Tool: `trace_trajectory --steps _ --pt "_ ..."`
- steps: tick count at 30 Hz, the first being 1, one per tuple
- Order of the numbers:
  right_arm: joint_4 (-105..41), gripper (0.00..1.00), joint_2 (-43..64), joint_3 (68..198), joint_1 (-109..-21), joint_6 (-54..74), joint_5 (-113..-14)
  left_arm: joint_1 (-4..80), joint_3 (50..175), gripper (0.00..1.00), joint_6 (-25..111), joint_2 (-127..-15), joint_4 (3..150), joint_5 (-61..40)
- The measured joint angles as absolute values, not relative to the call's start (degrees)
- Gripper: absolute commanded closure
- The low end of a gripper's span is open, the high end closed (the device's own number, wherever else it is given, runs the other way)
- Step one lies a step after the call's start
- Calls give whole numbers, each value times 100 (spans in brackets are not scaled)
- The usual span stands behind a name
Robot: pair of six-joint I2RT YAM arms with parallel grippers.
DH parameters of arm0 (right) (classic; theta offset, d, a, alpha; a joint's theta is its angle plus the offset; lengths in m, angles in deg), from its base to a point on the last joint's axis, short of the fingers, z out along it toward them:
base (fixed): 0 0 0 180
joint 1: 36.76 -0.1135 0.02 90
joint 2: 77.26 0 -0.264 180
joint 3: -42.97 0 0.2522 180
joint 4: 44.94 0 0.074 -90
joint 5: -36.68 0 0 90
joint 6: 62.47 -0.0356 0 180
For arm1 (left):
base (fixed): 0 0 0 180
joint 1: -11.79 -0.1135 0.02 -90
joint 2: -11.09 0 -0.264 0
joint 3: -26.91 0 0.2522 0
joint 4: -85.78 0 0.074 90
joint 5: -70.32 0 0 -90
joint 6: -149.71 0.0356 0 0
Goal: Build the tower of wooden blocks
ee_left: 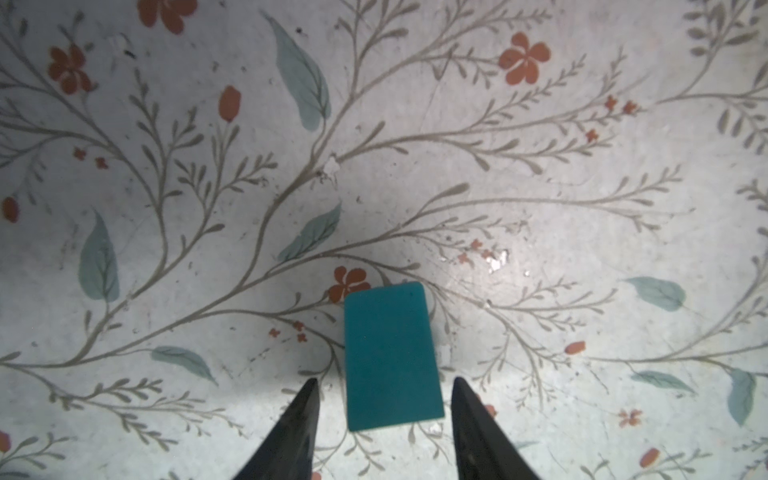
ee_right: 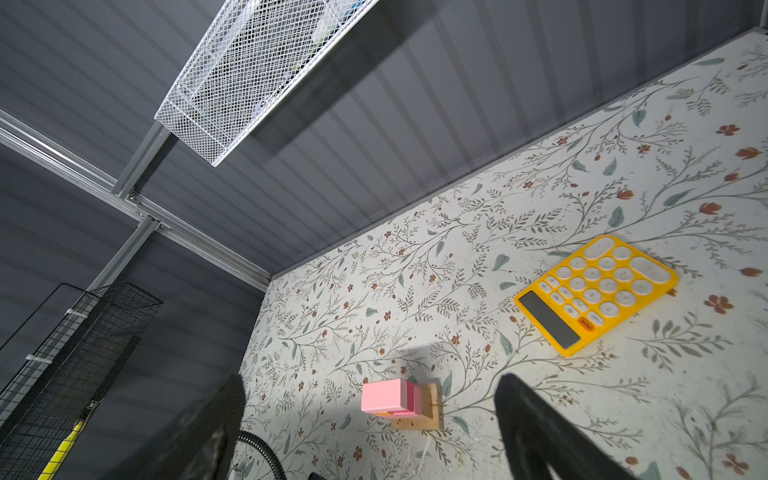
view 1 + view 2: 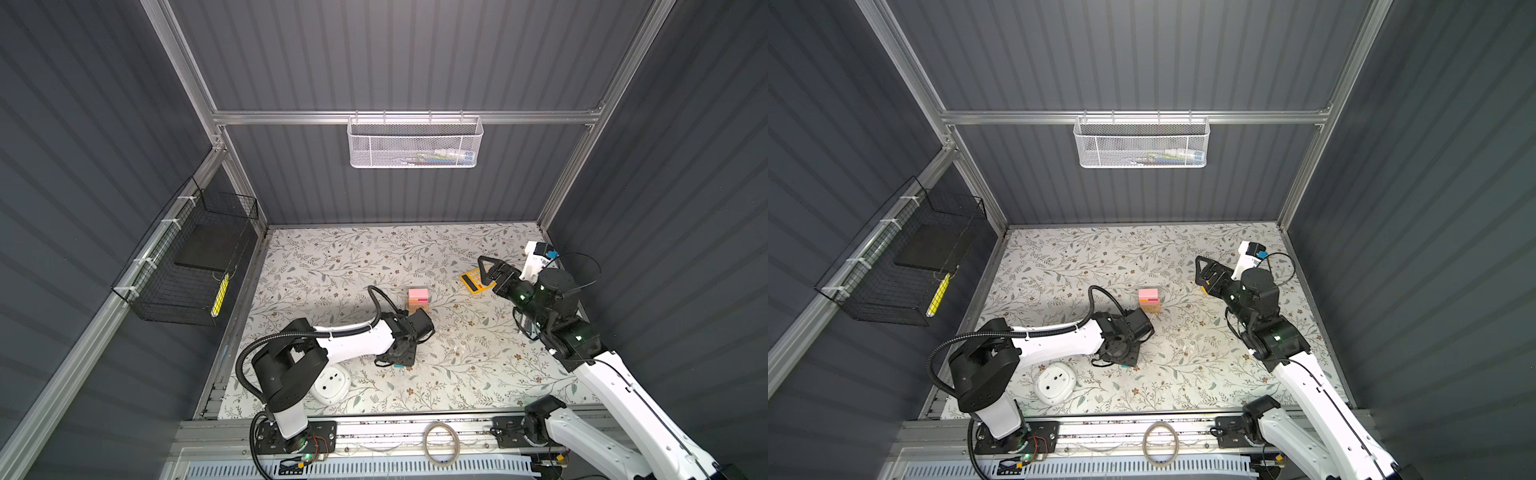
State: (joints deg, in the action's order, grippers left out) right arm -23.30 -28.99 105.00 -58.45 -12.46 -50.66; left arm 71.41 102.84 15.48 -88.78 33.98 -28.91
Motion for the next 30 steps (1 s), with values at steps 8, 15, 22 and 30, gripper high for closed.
trace_trajectory --steps 8,15,22,30 --pt "-2391 8 -2868 10500 -5843 -1255 -5145 7141 10284 54 1548 -9053 3437 -2915" --pt "-2396 9 -2825 10500 -5839 -1255 -5171 7141 10284 54 1546 -9060 3439 -2937" --pt "-2396 9 -2807 10500 -5839 -1255 -5189 7141 10284 53 1537 -9031 3439 -2987" --pt "-2394 9 -2807 10500 -5817 -1257 -5189 7141 10284 53 1502 -8974 3441 -3020"
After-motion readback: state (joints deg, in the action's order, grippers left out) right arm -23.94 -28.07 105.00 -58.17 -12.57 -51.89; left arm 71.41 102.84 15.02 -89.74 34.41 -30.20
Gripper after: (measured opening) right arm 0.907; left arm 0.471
